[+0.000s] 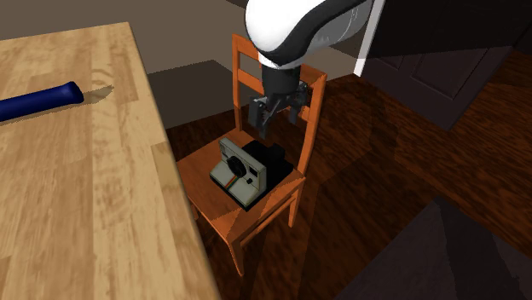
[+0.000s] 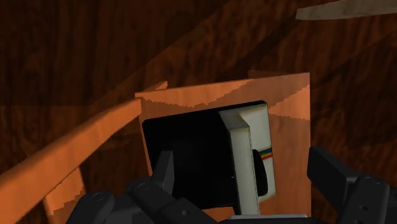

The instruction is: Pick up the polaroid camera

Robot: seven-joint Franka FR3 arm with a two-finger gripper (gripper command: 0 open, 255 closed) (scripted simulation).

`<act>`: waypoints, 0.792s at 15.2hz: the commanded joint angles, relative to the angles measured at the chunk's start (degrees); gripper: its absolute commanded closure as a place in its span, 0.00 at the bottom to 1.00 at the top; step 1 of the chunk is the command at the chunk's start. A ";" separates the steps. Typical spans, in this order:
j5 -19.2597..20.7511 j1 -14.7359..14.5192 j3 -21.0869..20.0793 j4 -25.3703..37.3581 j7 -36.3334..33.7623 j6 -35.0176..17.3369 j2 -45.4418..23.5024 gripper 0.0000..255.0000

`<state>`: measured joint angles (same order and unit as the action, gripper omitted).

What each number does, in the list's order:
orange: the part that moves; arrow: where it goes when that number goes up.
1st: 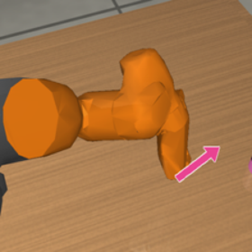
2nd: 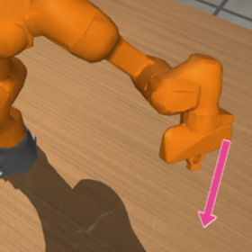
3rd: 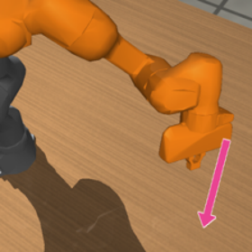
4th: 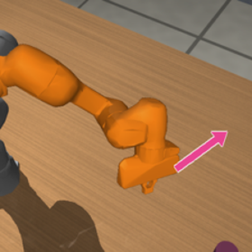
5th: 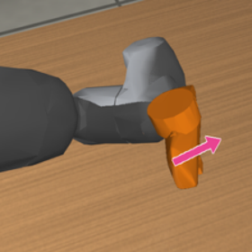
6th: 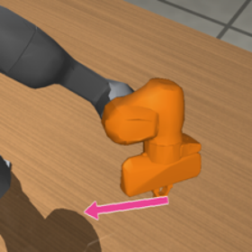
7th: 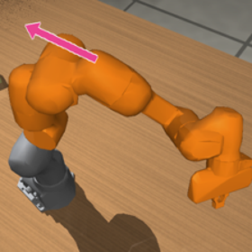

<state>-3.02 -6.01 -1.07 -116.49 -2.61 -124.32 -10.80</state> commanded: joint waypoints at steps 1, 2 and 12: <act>0.36 -0.48 -0.29 3.54 -0.51 -1.13 -4.32 0.00; 0.56 -0.66 -0.34 5.40 -0.62 -1.59 -6.49 0.00; 2.58 -2.67 -0.46 29.51 -1.60 -1.75 -29.34 0.00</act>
<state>-0.67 -8.35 -1.52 -90.33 -4.00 -126.60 -37.49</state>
